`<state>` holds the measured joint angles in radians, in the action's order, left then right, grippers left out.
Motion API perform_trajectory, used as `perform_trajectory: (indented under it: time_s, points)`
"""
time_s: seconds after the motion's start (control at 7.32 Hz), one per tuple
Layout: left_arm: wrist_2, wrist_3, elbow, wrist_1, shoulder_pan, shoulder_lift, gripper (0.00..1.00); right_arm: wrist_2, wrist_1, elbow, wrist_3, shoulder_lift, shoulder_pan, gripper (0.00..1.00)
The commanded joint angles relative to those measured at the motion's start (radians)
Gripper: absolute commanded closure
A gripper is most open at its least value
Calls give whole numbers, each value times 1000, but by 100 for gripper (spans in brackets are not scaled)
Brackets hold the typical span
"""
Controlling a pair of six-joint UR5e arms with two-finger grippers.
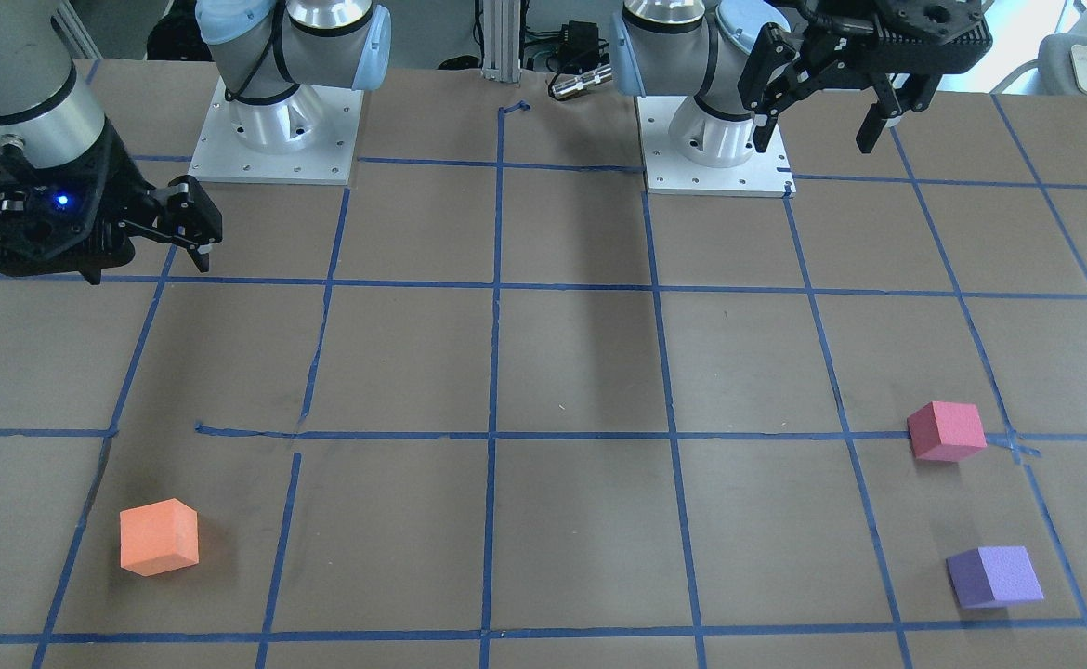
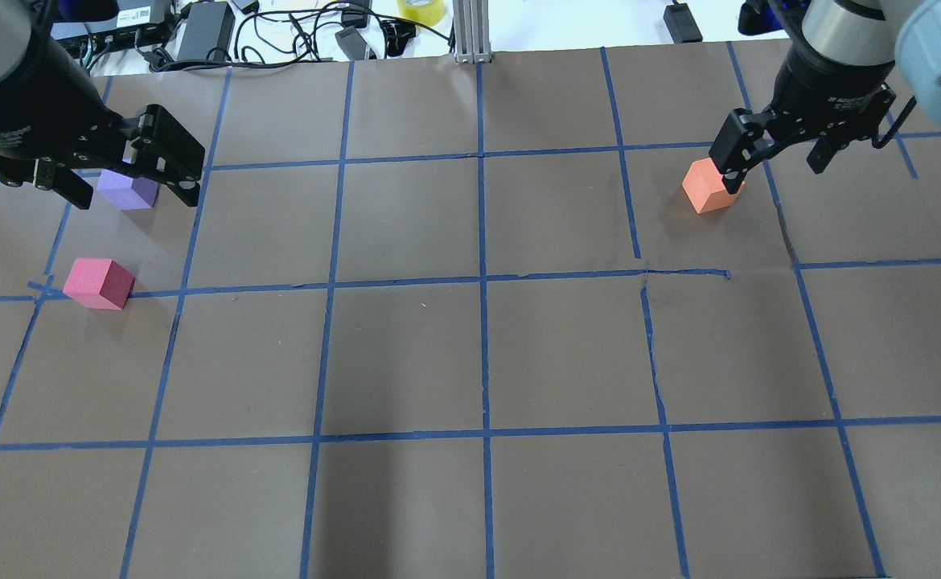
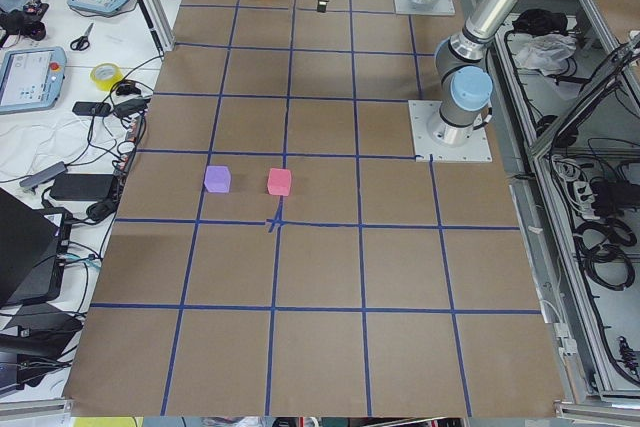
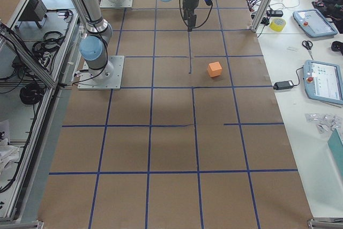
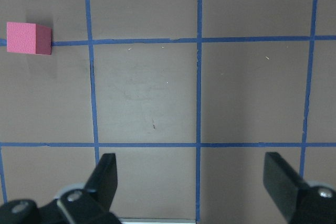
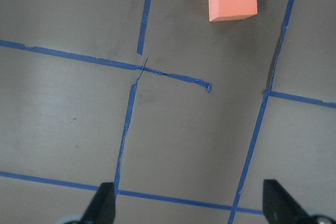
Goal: Arrange blocks in a line
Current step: 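Lower the right gripper onto the orange cube and grasp it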
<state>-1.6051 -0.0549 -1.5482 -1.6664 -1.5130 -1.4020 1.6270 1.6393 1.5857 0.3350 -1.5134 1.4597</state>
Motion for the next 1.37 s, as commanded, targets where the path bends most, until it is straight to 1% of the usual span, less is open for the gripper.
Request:
perform_trajectory:
  time_s: [0.0, 0.14, 0.41, 0.55, 0.82, 0.96, 1.23]
  points:
    - [1, 1, 0, -1, 2, 0, 0, 7, 223, 10, 48, 117, -4, 0]
    - [1, 1, 0, -1, 1, 0, 0, 8, 334, 10, 74, 196, -5, 0]
    - [1, 3, -1, -1, 1, 0, 0, 11, 484, 10, 128, 310, -7, 0]
    - [-1, 3, -1, -3, 1, 3, 0, 13, 560, 10, 183, 361, -15, 0]
    - [-3, 1, -1, -4, -1, 3, 0, -9, 582, 7, 228, 433, -79, 0]
    - [-1, 3, -7, -3, -3, 2, 0, -6, 629, 8, 240, 467, -81, 0]
    - [1, 3, -7, -1, -3, 2, 0, -7, 639, 7, 248, 485, -81, 0]
